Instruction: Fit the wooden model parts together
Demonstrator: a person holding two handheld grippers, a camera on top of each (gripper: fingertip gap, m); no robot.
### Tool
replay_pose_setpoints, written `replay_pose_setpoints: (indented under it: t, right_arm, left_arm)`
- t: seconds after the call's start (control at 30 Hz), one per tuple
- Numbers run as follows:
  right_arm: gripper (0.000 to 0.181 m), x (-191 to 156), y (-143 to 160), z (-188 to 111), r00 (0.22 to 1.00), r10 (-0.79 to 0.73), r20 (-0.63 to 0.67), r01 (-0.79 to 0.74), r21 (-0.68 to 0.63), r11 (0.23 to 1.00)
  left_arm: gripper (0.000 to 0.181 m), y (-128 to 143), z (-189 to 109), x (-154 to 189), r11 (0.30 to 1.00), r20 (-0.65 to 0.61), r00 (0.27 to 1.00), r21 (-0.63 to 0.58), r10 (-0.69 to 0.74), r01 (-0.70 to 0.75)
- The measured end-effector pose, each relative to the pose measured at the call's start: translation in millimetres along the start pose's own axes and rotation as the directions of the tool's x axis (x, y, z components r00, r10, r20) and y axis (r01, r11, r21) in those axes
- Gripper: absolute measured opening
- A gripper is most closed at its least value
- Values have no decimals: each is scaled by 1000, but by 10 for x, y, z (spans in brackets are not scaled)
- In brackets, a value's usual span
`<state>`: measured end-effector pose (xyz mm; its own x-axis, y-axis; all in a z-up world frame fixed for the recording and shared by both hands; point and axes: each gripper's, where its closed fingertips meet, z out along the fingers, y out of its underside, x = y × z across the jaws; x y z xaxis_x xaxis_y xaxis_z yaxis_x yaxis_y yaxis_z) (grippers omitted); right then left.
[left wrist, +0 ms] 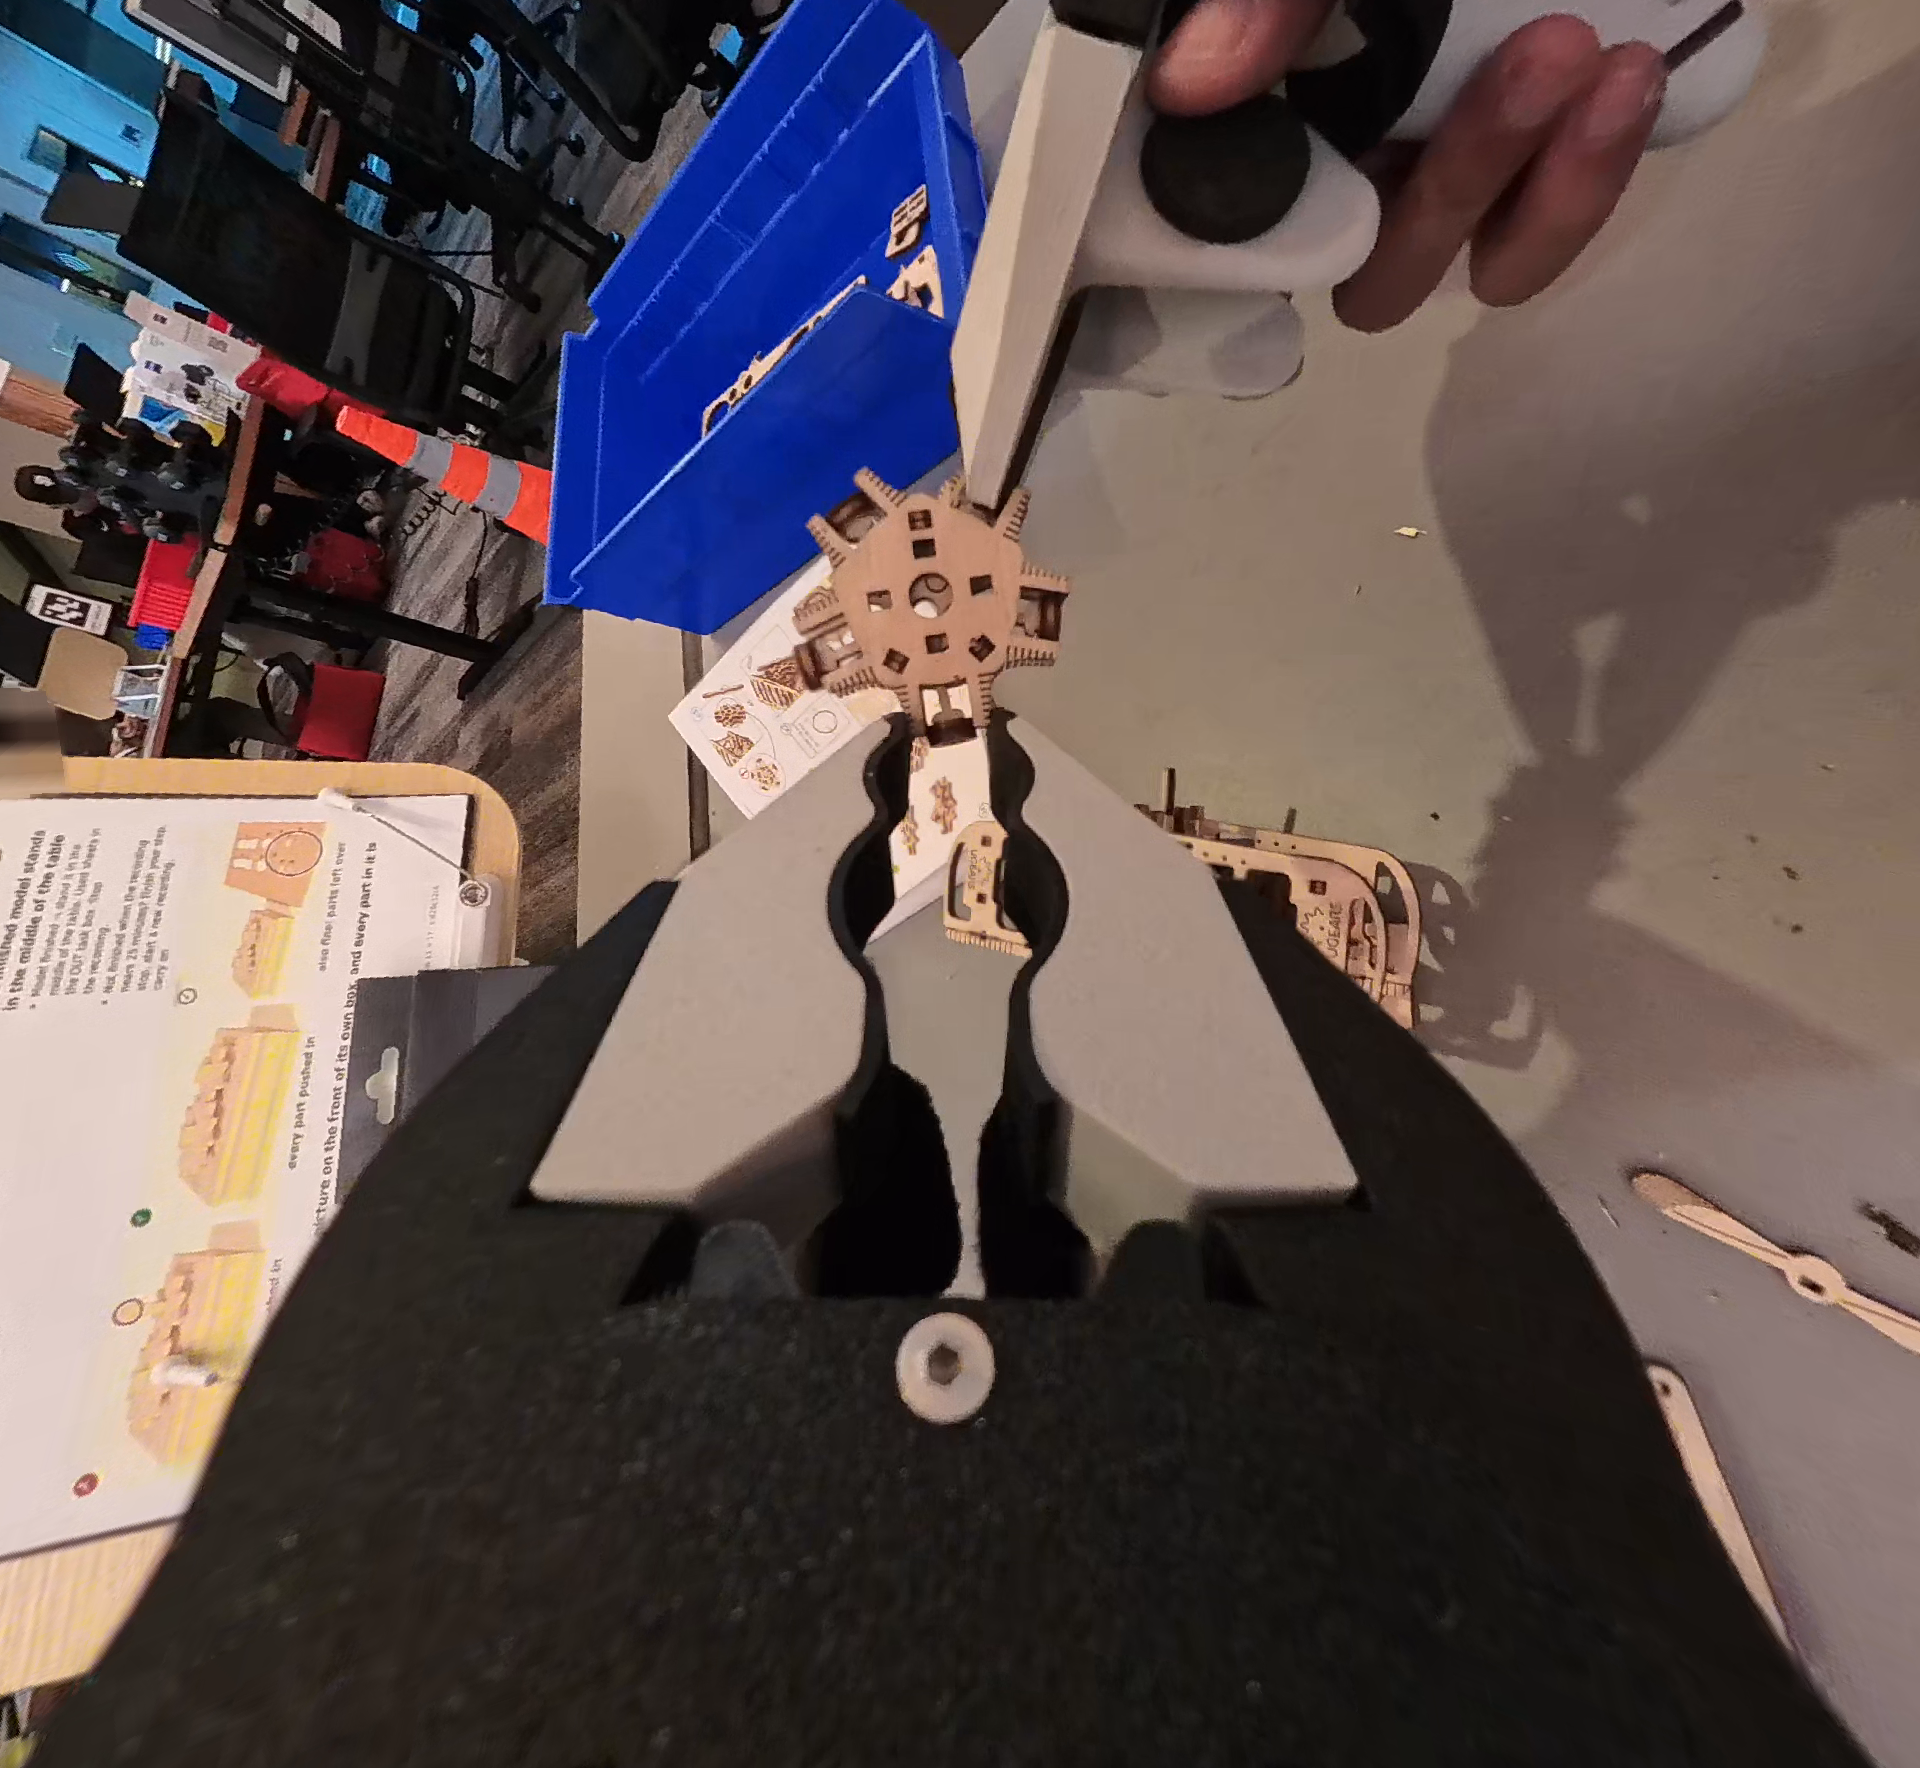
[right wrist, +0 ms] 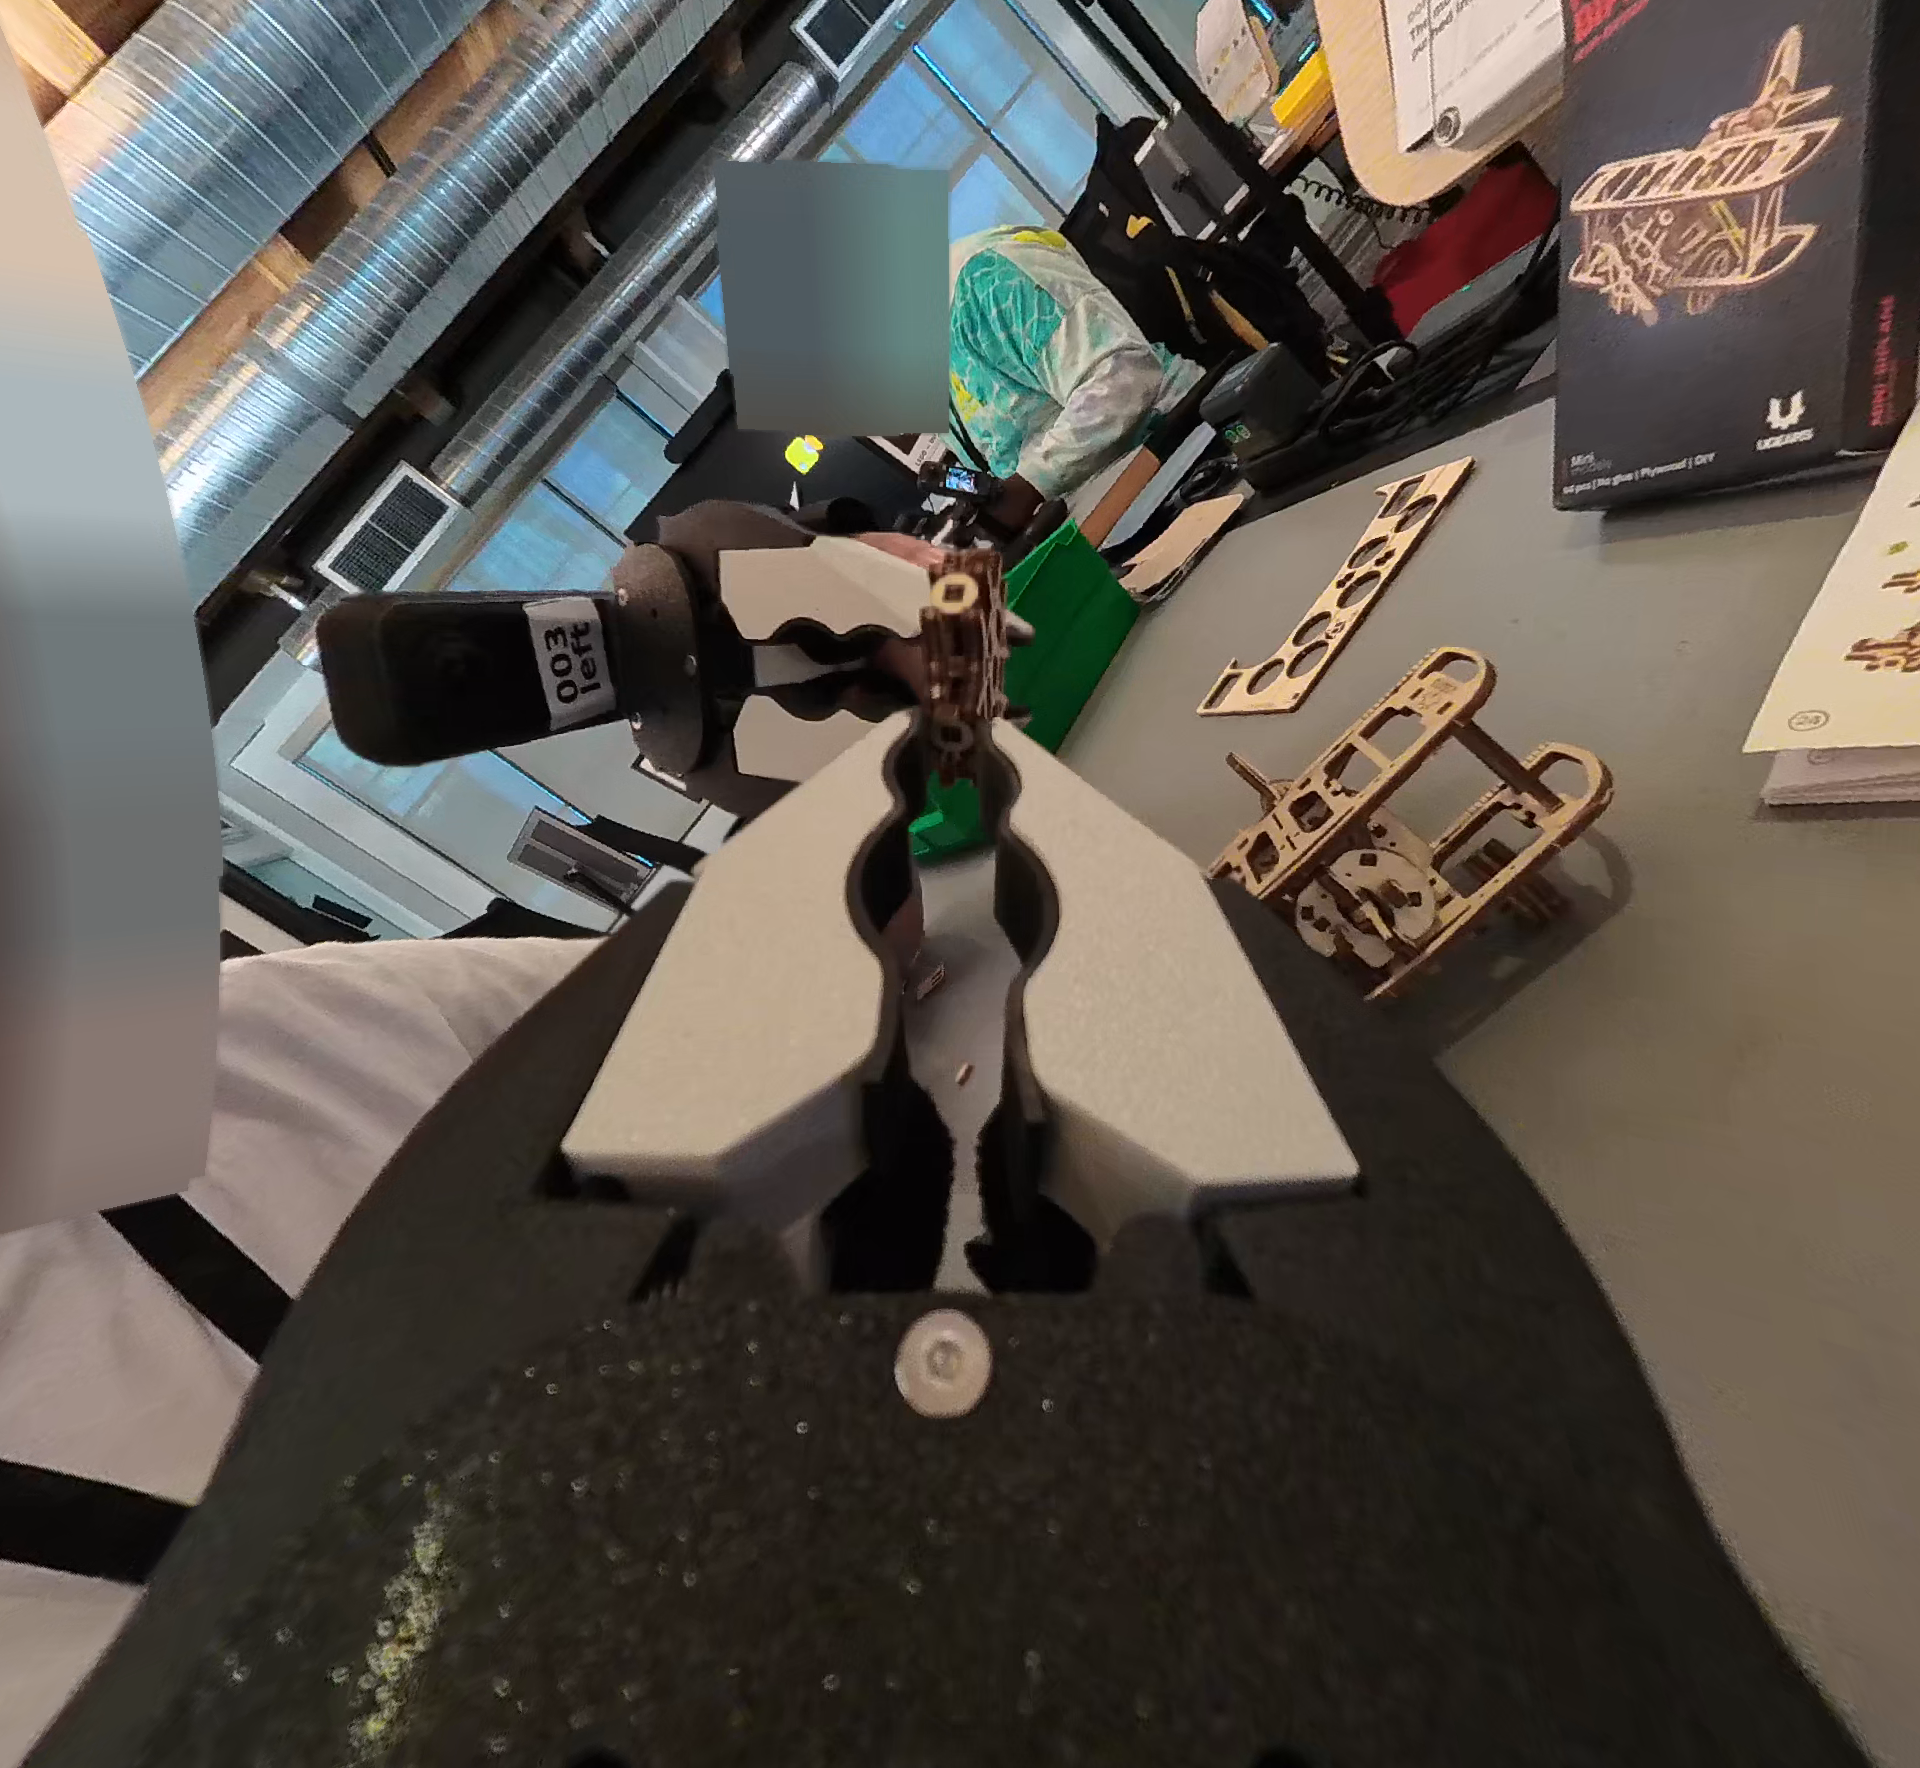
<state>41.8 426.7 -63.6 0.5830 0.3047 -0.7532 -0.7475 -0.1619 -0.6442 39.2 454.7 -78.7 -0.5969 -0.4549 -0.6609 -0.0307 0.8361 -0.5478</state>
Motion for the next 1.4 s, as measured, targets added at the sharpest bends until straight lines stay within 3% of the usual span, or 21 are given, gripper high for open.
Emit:
replay_pose_setpoints:
  t: [0.4, 0.6, 1.07, 1.2, 1.4]
  right_arm:
    - [7, 38, -45, -1, 999, -10, -51, 11, 31, 999]
    - [7, 32, -24, 22, 997, -42, -70, 43, 14, 999]
    - [7, 68, -1, -2, 998, -7, -59, 8, 12, 1000]
    - [17, 58, -15, 11, 996, -45, -72, 45, 7, 999]
    - [10, 80, -39, 22, 995, -48, -91, 50, 19, 999]
  left_arm:
    - [23, -23, 73, -24, 999, 35, 998, 5, -43, 43]
    - [15, -4, 70, -63, 999, 63, 997, -2, -33, 33]
    - [13, 23, 93, -43, 998, 43, 997, -13, -61, 61]
    - [14, 47, 109, -51, 998, 50, 997, -21, -61, 62]
    - [13, 21, 96, -35, 998, 43, 997, -15, -62, 62]
